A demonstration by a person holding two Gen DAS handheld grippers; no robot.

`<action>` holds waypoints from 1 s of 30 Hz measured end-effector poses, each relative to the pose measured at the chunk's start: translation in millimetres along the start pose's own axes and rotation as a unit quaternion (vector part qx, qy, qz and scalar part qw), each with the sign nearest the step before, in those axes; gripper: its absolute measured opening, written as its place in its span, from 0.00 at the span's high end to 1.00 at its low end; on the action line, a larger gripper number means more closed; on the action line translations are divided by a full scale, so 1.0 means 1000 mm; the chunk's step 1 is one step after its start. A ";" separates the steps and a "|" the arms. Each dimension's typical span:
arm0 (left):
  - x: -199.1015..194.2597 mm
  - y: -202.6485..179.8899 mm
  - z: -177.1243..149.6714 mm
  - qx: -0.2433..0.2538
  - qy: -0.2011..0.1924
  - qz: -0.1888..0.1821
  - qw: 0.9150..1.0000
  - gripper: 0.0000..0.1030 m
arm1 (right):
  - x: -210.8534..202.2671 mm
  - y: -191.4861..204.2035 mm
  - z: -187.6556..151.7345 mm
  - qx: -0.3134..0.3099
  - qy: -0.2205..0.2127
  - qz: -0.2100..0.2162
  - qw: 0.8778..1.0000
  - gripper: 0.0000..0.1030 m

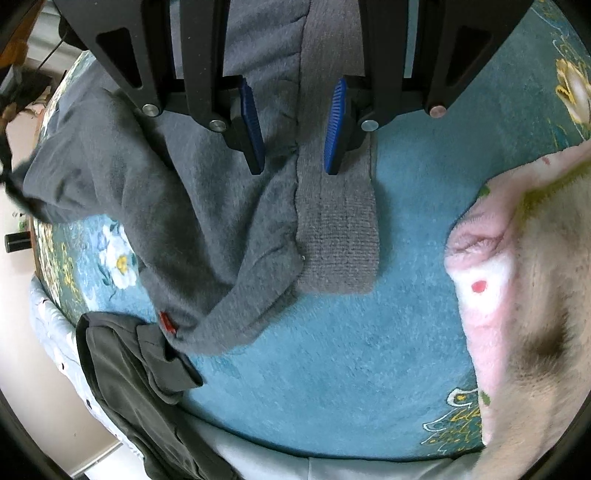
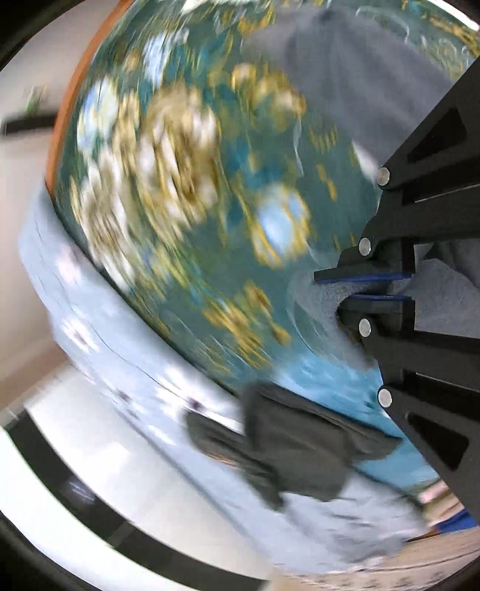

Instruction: Fold clothes

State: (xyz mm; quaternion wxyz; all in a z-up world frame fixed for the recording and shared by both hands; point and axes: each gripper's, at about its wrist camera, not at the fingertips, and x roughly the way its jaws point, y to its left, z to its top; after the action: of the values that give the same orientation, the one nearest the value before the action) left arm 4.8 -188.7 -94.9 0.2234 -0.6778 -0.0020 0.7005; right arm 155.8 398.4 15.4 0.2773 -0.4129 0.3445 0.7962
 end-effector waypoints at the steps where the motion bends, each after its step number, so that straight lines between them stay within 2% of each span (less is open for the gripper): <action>1: 0.000 0.001 0.001 -0.002 0.000 -0.002 1.000 0.67 | -0.001 -0.013 0.004 0.001 -0.001 -0.019 1.000 0.95; 3: 0.000 0.002 0.001 -0.004 0.001 -0.003 1.000 0.67 | 0.002 -0.034 0.006 -0.003 0.007 -0.045 0.999 0.95; 6: 0.000 0.000 0.002 0.000 0.002 0.002 1.000 0.67 | 0.008 -0.050 0.003 -0.006 0.019 -0.058 0.998 0.95; 9: 0.001 -0.003 0.001 0.002 0.002 0.010 1.000 0.67 | 0.003 -0.045 0.008 -0.021 0.004 -0.061 0.998 0.95; 11: 0.002 -0.008 -0.001 0.001 0.002 0.015 1.000 0.67 | -0.006 -0.023 0.018 -0.067 -0.023 -0.079 0.994 0.95; 14: 0.004 -0.017 -0.003 -0.004 0.002 0.021 1.000 0.67 | -0.001 0.019 0.033 -0.161 -0.054 -0.112 0.979 0.95; 16: 0.005 -0.019 -0.003 -0.010 0.003 0.026 1.000 0.67 | 0.018 0.047 0.041 -0.226 -0.054 -0.138 0.963 0.95; 18: 0.004 -0.020 -0.004 -0.016 0.002 0.033 0.999 0.67 | 0.040 0.063 0.048 -0.254 -0.040 -0.149 0.955 0.95; 22: 0.003 -0.024 0.002 -0.022 0.002 0.053 0.998 0.67 | 0.076 0.084 0.048 -0.254 -0.005 -0.120 0.960 0.95; 25: 0.005 -0.031 0.004 -0.024 0.004 0.069 0.997 0.67 | 0.094 0.090 0.040 -0.265 -0.011 -0.136 0.954 0.93; 26: 0.005 -0.033 0.005 -0.025 0.005 0.072 0.997 0.67 | 0.095 0.087 0.041 -0.257 -0.014 -0.132 0.957 0.92; 28: 0.006 -0.035 0.007 -0.028 0.007 0.075 0.997 0.67 | 0.091 0.075 0.049 -0.231 -0.022 -0.111 0.966 0.88; 30: 0.007 -0.035 0.008 -0.030 0.008 0.077 0.997 0.67 | 0.083 0.058 0.062 -0.204 -0.036 -0.097 0.973 0.74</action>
State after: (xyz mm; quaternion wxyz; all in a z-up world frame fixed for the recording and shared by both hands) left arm 8.5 -152.5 -90.3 0.1485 -0.6883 0.0306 0.7094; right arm 42.7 424.1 -10.8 0.2753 -0.4633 0.1225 0.8334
